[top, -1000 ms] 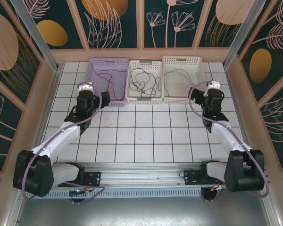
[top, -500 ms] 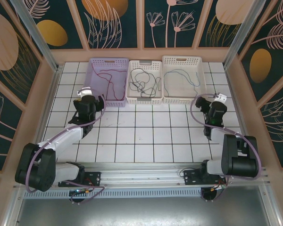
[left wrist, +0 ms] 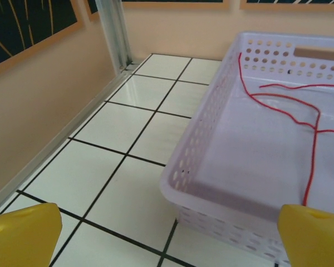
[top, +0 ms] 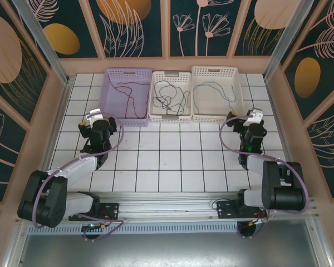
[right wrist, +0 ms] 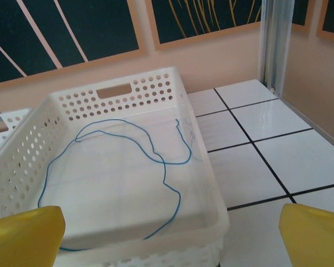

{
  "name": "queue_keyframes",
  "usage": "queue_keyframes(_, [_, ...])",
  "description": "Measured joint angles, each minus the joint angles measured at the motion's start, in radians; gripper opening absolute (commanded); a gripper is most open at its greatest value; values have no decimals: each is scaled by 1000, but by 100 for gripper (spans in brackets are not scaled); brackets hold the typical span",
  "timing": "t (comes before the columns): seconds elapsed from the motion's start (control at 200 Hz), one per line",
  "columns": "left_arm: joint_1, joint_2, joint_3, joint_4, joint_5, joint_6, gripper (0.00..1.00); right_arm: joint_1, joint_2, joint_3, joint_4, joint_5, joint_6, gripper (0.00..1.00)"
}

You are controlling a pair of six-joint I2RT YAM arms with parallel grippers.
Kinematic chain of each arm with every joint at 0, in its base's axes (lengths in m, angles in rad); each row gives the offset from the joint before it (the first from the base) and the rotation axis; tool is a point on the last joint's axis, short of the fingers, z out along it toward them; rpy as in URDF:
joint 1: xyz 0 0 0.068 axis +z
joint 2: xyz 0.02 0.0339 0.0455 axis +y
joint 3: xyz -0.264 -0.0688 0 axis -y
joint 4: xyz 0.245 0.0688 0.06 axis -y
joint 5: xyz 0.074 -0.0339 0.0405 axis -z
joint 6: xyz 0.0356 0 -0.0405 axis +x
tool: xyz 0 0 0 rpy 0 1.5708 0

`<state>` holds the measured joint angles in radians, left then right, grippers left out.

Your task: Untangle the cables

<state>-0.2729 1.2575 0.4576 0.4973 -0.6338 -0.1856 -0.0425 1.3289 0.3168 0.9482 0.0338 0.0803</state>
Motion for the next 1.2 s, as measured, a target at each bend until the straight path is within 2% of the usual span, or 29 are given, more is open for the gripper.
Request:
queue_keyframes(0.1, [18,6,-27,39,7,11,99,26,16,-27,25,48,-13,99])
queue_keyframes(0.265, [76,21,-93,162,55,22,99,71,110,-61,109,48,-61,99])
queue_keyframes(0.365, [114,56,-138,287,88,39,99,59,189,-103,224,55,-66,99])
queue_keyframes(0.525, [159,154,-181,480,138,70,99,49,212,-113,256,79,-63,99])
queue_keyframes(0.636, [205,255,-212,638,218,74,99,46,212,-113,283,108,-50,99])
queue_keyframes(0.831, [234,277,-223,713,287,73,99,46,212,-113,296,131,-45,99])
queue_keyframes(1.201, [234,275,-237,778,313,74,99,46,212,-113,300,134,-45,99])
